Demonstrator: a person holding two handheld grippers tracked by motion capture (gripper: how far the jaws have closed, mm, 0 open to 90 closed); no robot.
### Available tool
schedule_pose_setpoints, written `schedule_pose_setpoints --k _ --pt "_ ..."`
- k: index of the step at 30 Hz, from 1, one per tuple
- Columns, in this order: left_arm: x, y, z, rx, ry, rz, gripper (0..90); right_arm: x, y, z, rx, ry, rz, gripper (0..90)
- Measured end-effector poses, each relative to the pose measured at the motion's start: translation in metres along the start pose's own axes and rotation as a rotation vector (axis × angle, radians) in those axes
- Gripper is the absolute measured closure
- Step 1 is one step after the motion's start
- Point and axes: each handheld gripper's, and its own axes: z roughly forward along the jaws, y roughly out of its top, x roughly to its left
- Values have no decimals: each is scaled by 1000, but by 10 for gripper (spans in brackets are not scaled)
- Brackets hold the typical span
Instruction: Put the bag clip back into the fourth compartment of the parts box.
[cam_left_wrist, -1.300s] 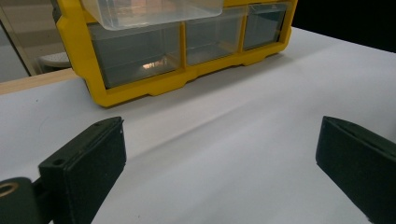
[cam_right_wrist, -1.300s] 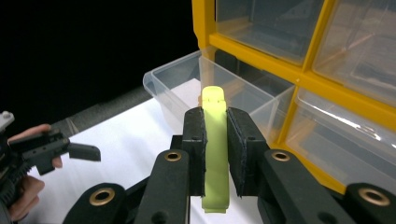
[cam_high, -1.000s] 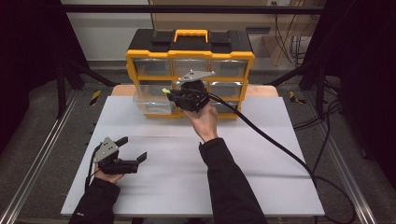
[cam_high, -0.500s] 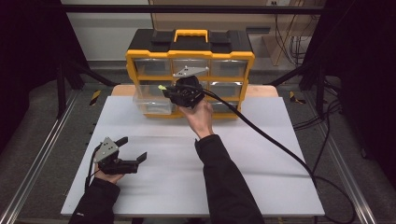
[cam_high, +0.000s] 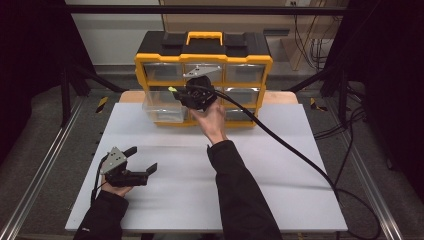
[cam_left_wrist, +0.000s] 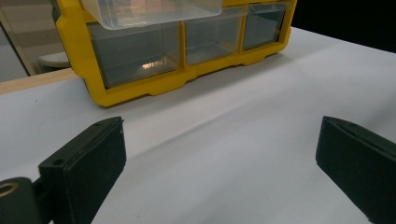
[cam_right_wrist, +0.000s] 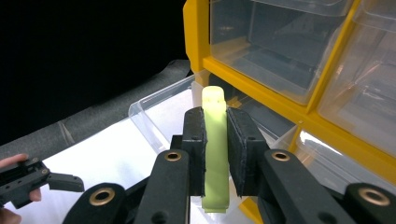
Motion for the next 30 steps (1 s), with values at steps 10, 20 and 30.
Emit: schedule_pose_setpoints --k 10,20,30 --pt "0 0 0 0 -1 -1 18 -3 0 11 3 -4 3 783" --pt "0 0 0 -2 1 -4 18 -4 5 20 5 -2 10 783" --pt "0 0 0 1 -1 -1 17 -8 4 27 9 -3 18 783"
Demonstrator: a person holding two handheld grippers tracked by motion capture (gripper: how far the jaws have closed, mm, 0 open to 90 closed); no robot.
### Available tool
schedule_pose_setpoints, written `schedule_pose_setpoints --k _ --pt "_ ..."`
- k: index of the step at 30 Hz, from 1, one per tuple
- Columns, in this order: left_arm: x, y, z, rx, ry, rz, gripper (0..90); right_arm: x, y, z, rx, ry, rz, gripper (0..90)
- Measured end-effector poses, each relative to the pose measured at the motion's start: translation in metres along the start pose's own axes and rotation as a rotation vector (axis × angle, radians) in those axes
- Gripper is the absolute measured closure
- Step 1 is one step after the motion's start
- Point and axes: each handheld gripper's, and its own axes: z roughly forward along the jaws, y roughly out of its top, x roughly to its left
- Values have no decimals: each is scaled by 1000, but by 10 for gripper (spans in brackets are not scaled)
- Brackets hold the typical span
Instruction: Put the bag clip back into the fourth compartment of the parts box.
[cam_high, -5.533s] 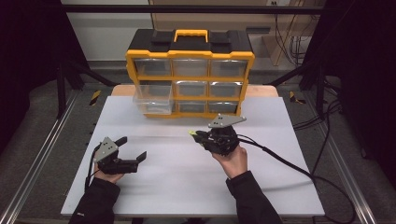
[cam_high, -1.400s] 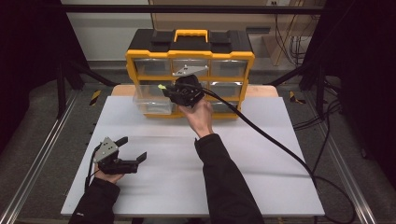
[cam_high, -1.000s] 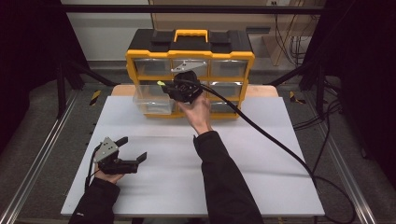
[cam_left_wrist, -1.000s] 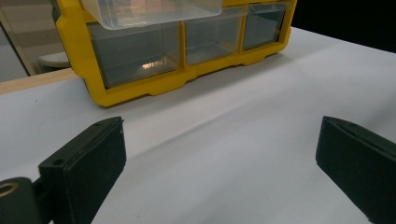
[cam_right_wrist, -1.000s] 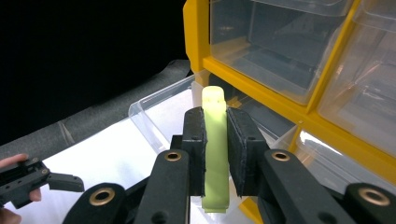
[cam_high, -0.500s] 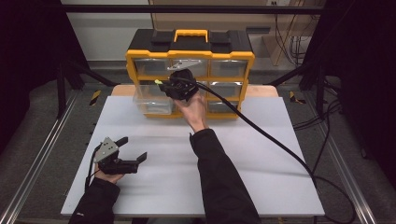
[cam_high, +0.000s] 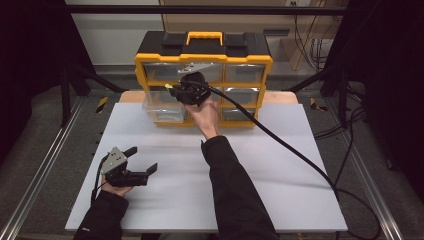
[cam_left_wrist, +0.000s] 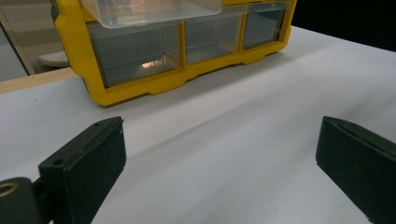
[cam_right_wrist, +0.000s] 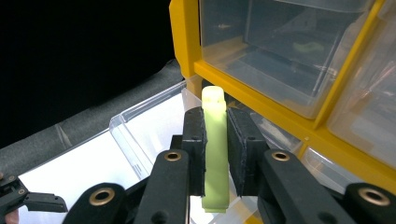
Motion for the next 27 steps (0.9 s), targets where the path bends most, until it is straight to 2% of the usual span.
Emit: schedule_pose_setpoints --k 10,19,27 --pt "0 0 0 -1 -1 1 17 0 -2 6 5 2 0 782" --pt "0 0 0 -3 0 1 17 4 -11 19 21 14 -2 783" --pt "0 0 -1 -5 2 0 18 1 -10 18 30 -1 0 783"
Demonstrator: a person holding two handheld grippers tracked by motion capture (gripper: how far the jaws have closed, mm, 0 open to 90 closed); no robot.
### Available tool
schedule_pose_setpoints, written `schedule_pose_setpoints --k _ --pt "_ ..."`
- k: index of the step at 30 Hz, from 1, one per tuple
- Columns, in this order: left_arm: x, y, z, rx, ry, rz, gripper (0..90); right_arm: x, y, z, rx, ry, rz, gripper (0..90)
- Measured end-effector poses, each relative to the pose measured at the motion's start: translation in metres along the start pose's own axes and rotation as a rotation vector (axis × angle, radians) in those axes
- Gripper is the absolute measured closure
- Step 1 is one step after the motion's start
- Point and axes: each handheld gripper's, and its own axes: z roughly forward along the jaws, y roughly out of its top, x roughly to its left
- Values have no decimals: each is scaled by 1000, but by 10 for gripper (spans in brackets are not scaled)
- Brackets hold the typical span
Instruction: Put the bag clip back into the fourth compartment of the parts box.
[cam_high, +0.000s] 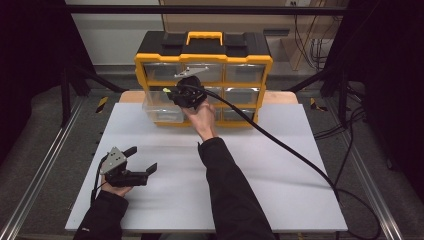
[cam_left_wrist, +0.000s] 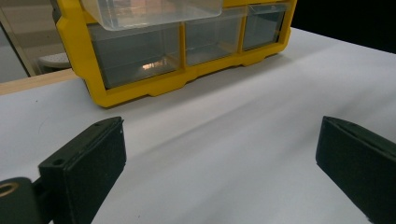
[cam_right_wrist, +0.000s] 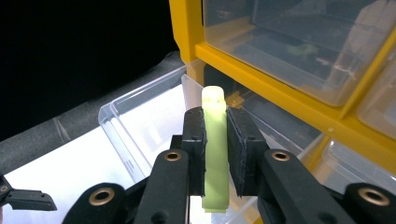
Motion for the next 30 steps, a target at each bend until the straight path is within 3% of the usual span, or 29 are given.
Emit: schedule_pose_setpoints --k 30 --pt "0 0 0 -3 -1 0 18 0 -10 14 85 15 -8 782"
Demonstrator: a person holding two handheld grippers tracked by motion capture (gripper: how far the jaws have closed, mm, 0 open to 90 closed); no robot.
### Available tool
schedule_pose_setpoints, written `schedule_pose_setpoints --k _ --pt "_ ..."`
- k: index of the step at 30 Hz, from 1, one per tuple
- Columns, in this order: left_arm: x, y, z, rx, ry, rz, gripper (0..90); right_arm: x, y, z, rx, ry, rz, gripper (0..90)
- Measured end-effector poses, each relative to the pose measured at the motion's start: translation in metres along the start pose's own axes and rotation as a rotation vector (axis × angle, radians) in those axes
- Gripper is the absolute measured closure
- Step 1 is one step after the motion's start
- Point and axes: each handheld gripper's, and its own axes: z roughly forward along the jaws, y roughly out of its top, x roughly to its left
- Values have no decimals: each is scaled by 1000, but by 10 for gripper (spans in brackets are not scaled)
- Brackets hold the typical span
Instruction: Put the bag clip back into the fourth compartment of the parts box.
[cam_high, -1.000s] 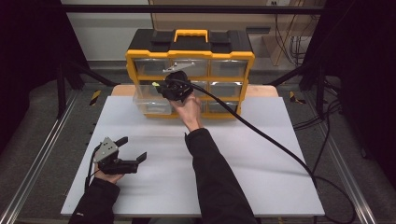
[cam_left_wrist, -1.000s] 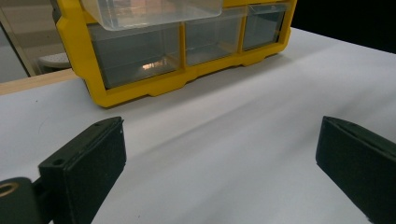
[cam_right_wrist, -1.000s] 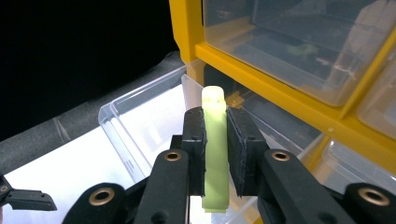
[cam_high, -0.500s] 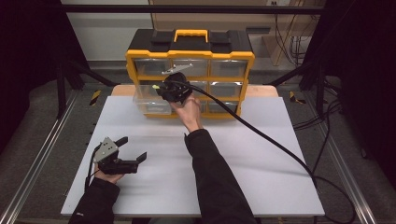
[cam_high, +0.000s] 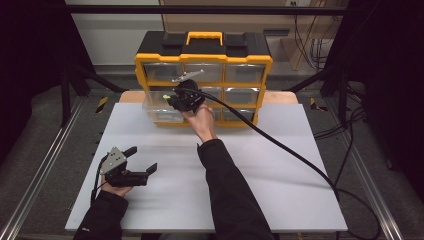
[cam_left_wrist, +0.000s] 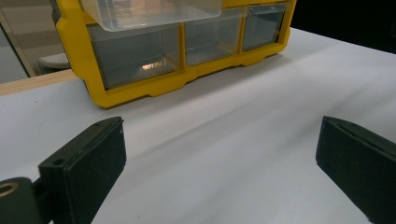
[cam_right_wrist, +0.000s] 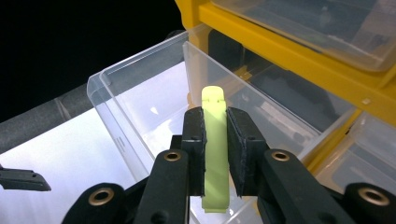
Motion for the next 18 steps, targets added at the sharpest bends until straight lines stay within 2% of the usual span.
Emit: schedule_pose_setpoints --k 7,9,10,11,14,16,17,18 --pt "0 0 0 0 -1 3 18 2 -1 1 -1 1 -16 772" --pt "0 0 0 -1 -1 2 17 2 -1 1 -2 0 -21 743" --pt "0 0 0 0 -1 1 18 3 -1 0 -19 -15 -30 690" --pt "0 0 0 0 -1 1 18 3 -1 0 -19 -15 -30 690" --pt "0 0 0 1 0 3 18 3 0 -4 -37 -24 -30 591" --pt "0 0 0 0 0 2 18 2 0 -8 -62 -19 -26 522" --pt "0 0 0 0 0 2 17 2 0 -8 -62 -19 -26 522" --pt "0 0 0 -1 0 2 18 2 2 -12 -81 -16 -16 462"
